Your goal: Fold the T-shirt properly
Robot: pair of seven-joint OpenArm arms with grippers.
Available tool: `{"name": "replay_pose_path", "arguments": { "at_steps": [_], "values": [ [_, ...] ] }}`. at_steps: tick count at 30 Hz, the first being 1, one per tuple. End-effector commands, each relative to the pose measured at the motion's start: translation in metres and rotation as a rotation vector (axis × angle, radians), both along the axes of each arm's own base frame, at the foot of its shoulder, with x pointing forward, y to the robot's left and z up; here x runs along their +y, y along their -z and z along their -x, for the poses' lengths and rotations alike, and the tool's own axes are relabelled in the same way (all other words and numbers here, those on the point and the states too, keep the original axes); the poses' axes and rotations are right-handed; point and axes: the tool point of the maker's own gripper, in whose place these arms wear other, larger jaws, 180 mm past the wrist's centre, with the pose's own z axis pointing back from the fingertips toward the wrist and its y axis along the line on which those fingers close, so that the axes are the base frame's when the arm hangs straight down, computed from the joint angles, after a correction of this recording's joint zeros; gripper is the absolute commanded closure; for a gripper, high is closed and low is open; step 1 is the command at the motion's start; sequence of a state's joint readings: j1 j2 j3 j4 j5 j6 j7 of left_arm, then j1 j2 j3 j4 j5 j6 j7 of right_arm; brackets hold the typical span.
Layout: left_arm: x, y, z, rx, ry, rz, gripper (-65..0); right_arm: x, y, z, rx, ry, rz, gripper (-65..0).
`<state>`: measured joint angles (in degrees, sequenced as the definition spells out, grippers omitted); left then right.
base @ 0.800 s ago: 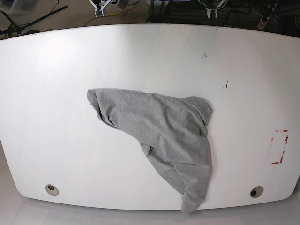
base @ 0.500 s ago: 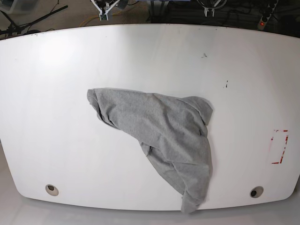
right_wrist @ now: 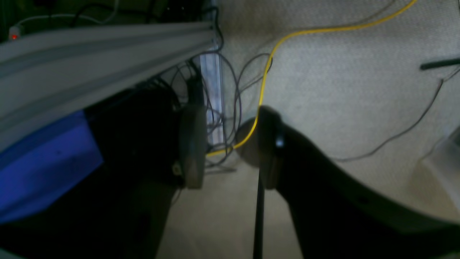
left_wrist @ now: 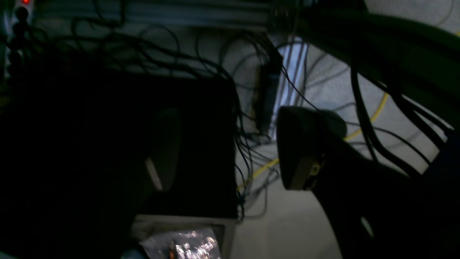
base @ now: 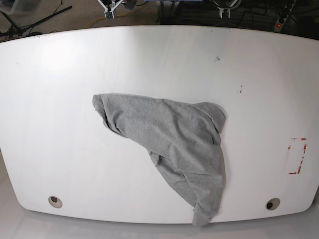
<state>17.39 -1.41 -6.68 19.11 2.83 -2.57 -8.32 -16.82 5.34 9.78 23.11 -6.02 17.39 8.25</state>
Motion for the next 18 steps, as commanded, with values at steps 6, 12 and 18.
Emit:
{"name": "replay_pose_path", "arguments": {
  "at_steps": [6,12,18],
  "values": [
    [0.010,-0.014,0.004,-0.060,0.020,-0.026,-38.1,-0.003,-0.016,0.015,-0.050,-0.014,0.014,-21.9],
    [0.016,-0.035,0.010,-0.119,0.039,-0.045,-38.1,-0.003,-0.034,0.038,-0.071,-0.033,0.019,-21.7],
    [0.022,-0.067,0.014,-0.197,0.070,-0.065,-38.1,-0.006,-0.061,0.057,-0.107,-0.059,0.036,-21.7]
  ]
}}
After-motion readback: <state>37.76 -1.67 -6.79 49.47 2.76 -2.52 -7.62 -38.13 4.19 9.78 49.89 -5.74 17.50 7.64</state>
